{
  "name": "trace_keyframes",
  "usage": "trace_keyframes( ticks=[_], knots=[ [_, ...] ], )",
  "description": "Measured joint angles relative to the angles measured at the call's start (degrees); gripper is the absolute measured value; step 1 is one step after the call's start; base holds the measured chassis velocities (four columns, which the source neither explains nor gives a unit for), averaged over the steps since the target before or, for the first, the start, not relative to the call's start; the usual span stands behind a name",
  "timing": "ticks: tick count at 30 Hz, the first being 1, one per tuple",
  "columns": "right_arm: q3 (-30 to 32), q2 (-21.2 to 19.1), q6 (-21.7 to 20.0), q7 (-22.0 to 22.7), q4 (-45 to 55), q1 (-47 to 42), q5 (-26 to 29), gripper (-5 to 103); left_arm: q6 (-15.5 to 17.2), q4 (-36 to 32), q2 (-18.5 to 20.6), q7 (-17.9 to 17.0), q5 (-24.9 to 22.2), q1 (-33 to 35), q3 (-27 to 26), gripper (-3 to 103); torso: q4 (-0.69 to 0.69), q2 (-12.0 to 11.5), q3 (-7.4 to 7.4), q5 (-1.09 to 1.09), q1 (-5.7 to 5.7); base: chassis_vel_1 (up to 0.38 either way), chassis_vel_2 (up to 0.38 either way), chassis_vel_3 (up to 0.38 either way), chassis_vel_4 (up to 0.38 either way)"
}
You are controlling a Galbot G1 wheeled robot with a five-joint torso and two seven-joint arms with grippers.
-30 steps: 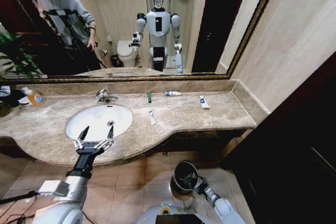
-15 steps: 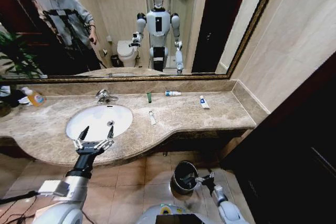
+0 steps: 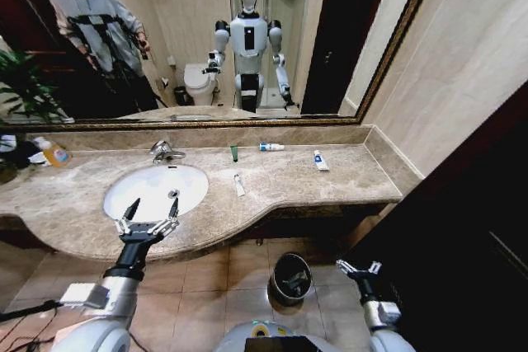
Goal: Pick up the trash from the sink and place it in the trash bin.
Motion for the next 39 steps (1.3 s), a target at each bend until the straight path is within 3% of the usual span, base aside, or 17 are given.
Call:
trace_keyframes(
  ticks=[4,7,8,11,15,21,24,32,39],
  knots=[
    [-0.20,0.02,-3.71,0.39,6.49,0.43,0.23,100,0.00,0.00,0.00,0.00,0.00,0.00,0.00,100,-0.01,0.00,0.00,-0.01,0.00,0.000,0.000,0.000,0.000],
    [-1.55,-2.23,-9.20,1.44,8.75,7.29,0.41,100,0.00,0.00,0.00,0.00,0.00,0.00,0.00,100,0.01,0.00,0.00,0.02,0.00,0.000,0.000,0.000,0.000],
    [-1.55,-2.23,-9.20,1.44,8.75,7.29,0.41,100,0.00,0.00,0.00,0.00,0.00,0.00,0.00,100,0.01,0.00,0.00,0.02,0.00,0.000,0.000,0.000,0.000],
    [-3.88,-6.20,-14.47,2.83,9.12,15.35,2.88,100,0.00,0.00,0.00,0.00,0.00,0.00,0.00,100,0.03,0.00,0.01,0.01,0.02,0.000,0.000,0.000,0.000],
    [-6.00,-10.24,-18.36,3.45,7.90,21.04,6.09,100,0.00,0.00,0.00,0.00,0.00,0.00,0.00,100,0.02,-0.01,0.01,0.00,0.02,0.000,0.000,0.000,0.000],
    [-8.41,-14.34,-20.35,3.22,1.83,29.24,8.89,100,0.00,0.00,0.00,0.00,0.00,0.00,0.00,100,0.01,0.00,0.01,0.01,0.02,0.000,0.000,0.000,0.000],
    [-9.37,-15.99,-20.45,1.00,-5.39,36.43,10.07,100,0.00,0.00,0.00,0.00,0.00,0.00,-0.01,100,0.01,-0.01,0.02,0.01,0.02,0.000,0.000,0.000,0.000],
    [-13.56,-15.23,-22.85,-1.94,-16.72,47.74,10.18,100,0.00,0.00,0.00,0.00,0.00,0.00,0.00,100,0.00,-0.01,0.02,0.00,0.02,0.000,0.000,0.000,0.000],
    [-19.84,-13.04,-21.74,-1.00,-24.84,55.67,8.64,100,0.00,0.00,0.00,0.00,0.00,0.00,0.00,100,0.01,-0.01,0.01,0.00,0.01,0.000,0.000,0.000,0.000]
  ],
)
